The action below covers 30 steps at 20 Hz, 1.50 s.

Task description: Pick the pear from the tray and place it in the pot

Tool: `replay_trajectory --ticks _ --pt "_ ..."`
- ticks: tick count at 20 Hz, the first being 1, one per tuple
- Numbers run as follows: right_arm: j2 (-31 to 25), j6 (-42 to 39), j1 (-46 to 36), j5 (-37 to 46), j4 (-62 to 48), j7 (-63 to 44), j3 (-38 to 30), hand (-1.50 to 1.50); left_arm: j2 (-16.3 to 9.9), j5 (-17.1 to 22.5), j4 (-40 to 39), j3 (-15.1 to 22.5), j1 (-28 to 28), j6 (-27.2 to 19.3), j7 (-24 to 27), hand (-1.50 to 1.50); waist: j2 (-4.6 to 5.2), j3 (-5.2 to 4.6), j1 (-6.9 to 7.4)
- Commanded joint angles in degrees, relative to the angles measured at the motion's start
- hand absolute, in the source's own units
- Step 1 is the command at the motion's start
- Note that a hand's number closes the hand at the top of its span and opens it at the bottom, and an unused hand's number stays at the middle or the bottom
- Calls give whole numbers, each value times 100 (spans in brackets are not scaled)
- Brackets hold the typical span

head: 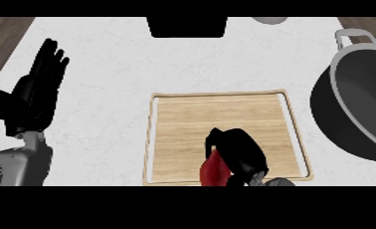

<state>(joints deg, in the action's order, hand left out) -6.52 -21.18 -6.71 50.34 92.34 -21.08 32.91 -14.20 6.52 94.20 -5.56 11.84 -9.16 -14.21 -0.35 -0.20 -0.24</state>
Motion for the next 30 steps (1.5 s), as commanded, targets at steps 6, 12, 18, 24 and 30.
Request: replay_trajectory --ticks 6,12,18,24,30 --pt "-44 855 1926 1079 1766 -1181 1410 150 88 -60 -391 -66 58 131 402 0 24 19 -41" --pt "207 1752 2048 1801 3068 -1627 1582 150 164 -122 -169 -21 -105 -11 224 0 -24 22 -140" --pt "-10 2286 1957 2516 4288 -1799 889 150 130 -37 -84 -85 -129 42 165 0 -21 19 -159" --pt "42 2040 1794 2681 5183 -2085 283 150 349 -273 -14 152 -317 -20 384 0 22 19 -26" --pt "-172 1746 1585 1230 5498 -1826 -1466 150 27 -67 275 -97 -121 116 -111 0 34 28 26"
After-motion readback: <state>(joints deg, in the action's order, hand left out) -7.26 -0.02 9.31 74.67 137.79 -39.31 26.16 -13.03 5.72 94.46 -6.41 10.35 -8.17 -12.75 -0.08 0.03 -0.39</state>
